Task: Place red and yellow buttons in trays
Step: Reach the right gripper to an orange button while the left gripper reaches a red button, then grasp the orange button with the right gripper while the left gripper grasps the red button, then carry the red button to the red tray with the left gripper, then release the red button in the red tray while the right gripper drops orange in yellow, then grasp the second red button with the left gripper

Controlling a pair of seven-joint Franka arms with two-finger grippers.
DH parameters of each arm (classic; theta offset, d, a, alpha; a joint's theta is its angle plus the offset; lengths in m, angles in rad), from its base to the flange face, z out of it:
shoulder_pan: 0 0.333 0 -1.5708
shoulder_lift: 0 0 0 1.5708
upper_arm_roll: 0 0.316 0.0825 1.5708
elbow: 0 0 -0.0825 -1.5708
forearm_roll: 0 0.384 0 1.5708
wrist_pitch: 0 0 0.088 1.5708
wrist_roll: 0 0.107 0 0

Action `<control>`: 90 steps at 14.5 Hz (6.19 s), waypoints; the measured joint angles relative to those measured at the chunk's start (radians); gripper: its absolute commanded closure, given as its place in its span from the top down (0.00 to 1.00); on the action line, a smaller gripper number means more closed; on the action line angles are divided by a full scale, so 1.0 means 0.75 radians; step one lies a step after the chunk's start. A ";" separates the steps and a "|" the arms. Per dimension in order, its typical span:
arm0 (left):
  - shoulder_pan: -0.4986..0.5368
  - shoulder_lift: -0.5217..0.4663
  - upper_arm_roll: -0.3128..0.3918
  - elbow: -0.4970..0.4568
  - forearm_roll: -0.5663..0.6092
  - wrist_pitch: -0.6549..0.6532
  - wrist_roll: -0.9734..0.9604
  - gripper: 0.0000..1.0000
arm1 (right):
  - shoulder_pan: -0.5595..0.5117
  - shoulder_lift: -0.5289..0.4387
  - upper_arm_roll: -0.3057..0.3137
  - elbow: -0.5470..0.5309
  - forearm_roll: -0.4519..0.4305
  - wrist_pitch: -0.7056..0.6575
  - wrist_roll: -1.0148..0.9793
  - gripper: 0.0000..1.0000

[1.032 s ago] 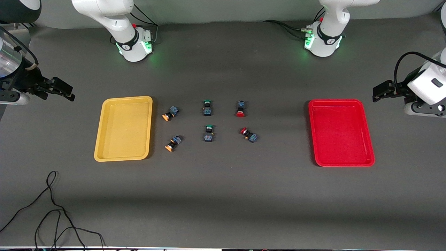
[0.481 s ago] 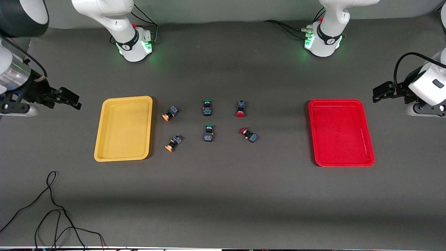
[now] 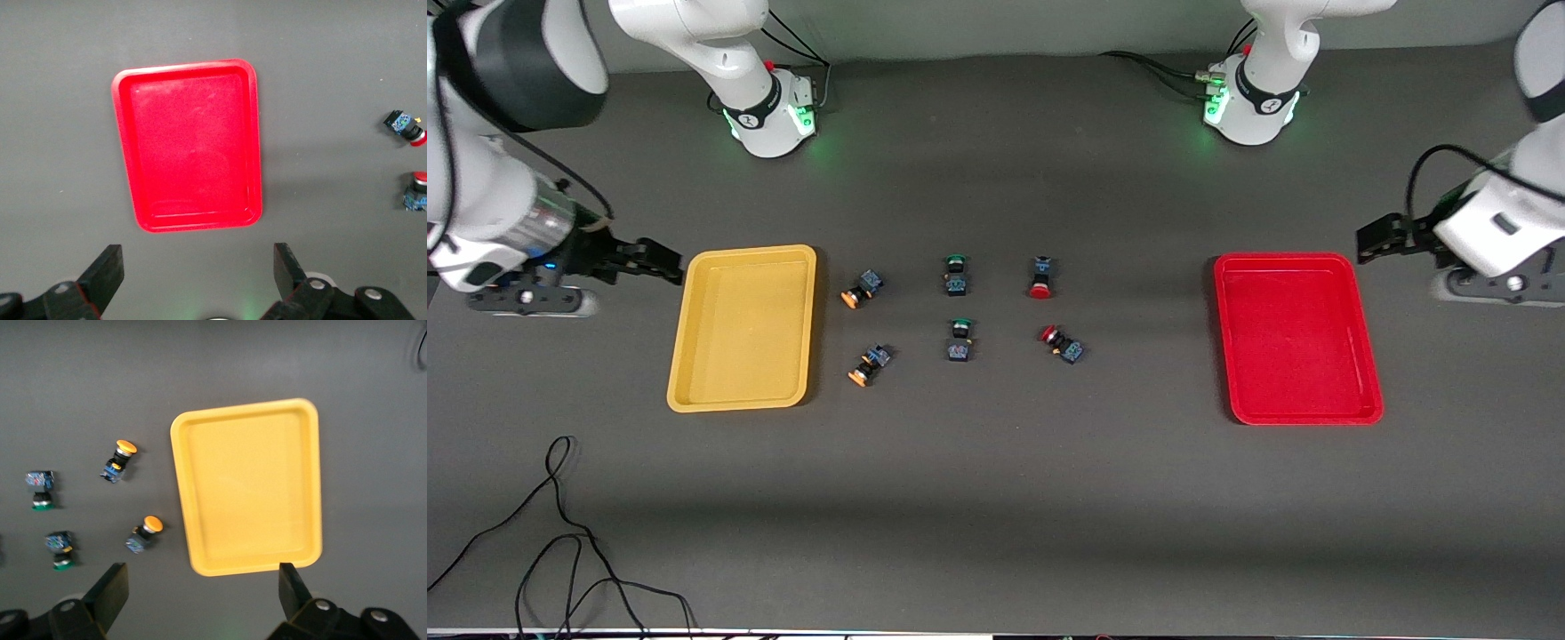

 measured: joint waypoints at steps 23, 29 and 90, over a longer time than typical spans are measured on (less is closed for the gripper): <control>-1.013 0.521 -0.031 -0.396 -0.068 1.112 -1.012 1.00 | 0.428 0.439 0.002 -0.677 0.023 1.026 1.054 1.00; -1.019 0.679 -0.029 -0.383 -0.029 1.209 -1.012 0.37 | 0.560 0.454 0.002 -0.717 0.023 1.104 1.220 0.99; -0.693 0.909 -0.029 0.006 0.011 1.020 -1.864 0.45 | 0.807 0.096 -0.752 -0.793 0.076 1.019 0.661 1.00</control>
